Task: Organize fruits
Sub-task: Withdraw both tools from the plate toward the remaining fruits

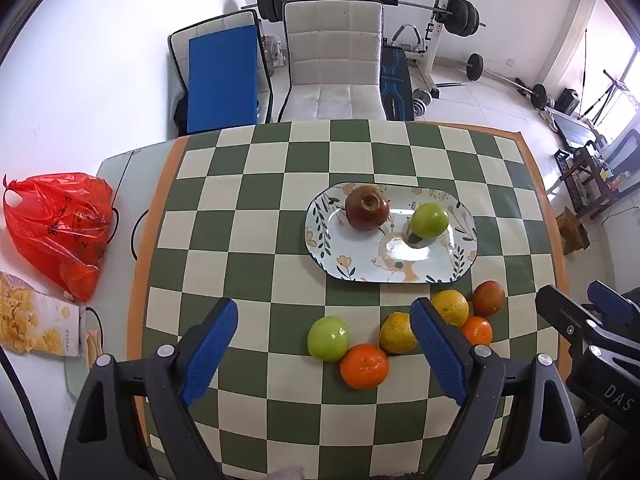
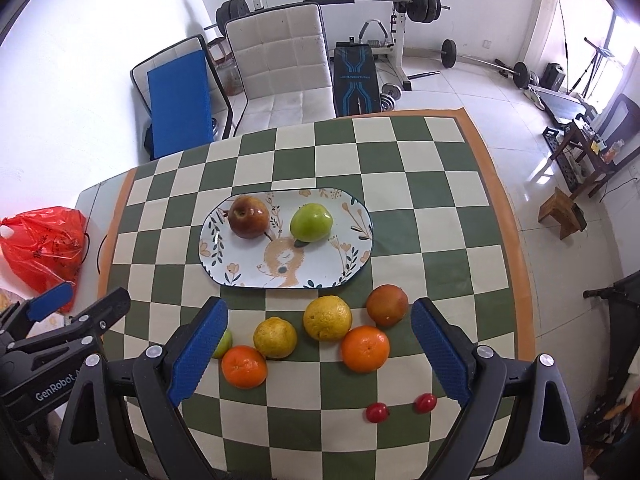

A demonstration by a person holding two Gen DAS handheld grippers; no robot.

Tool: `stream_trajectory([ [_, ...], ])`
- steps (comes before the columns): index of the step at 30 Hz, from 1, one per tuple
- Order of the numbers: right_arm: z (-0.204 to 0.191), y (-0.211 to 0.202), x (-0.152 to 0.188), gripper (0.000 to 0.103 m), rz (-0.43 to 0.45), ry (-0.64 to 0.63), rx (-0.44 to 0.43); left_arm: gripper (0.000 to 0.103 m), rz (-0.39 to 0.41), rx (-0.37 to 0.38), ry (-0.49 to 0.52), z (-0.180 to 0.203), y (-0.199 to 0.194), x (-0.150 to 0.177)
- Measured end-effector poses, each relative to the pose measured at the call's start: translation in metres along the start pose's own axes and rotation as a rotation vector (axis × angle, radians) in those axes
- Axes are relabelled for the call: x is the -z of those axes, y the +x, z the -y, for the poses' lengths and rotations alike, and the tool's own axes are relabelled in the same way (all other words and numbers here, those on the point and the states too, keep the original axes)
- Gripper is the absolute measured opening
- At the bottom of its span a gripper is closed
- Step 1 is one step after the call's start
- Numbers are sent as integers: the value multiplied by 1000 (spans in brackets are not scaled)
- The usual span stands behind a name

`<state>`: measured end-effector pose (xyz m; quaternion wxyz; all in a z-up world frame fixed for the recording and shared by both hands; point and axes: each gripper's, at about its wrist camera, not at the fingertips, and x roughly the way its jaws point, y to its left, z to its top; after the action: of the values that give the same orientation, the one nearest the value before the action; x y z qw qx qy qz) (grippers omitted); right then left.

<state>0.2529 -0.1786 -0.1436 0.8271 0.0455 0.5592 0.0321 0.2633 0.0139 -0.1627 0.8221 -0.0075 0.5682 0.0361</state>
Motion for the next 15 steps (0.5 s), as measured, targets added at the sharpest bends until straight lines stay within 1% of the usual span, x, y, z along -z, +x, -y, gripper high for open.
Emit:
stream_trajectory([
  [1, 1, 0, 0, 95, -2, 5, -4, 88, -7, -1, -3, 0, 3, 0],
  [3, 5, 4, 0, 95, -8, 20, -11, 100, -30, -13, -4, 1, 14, -1],
  [4, 9, 9, 1, 95, -16, 31, -17, 102, -46, -16, -5, 1, 22, 0],
  [7, 23, 30, 3, 95, -56, 65, -15, 102, -116, -26, -14, 2, 47, 6],
  [8, 30, 40, 5, 95, -77, 78, -12, 102, -151, -26, -15, 3, 59, 10],
  [12, 57, 89, 21, 95, -198, 125, 6, 102, -293, -7, -42, 5, 100, 33],
  [15, 71, 125, 38, 95, -285, 143, 1, 102, -369, 6, -32, 12, 125, 49],
])
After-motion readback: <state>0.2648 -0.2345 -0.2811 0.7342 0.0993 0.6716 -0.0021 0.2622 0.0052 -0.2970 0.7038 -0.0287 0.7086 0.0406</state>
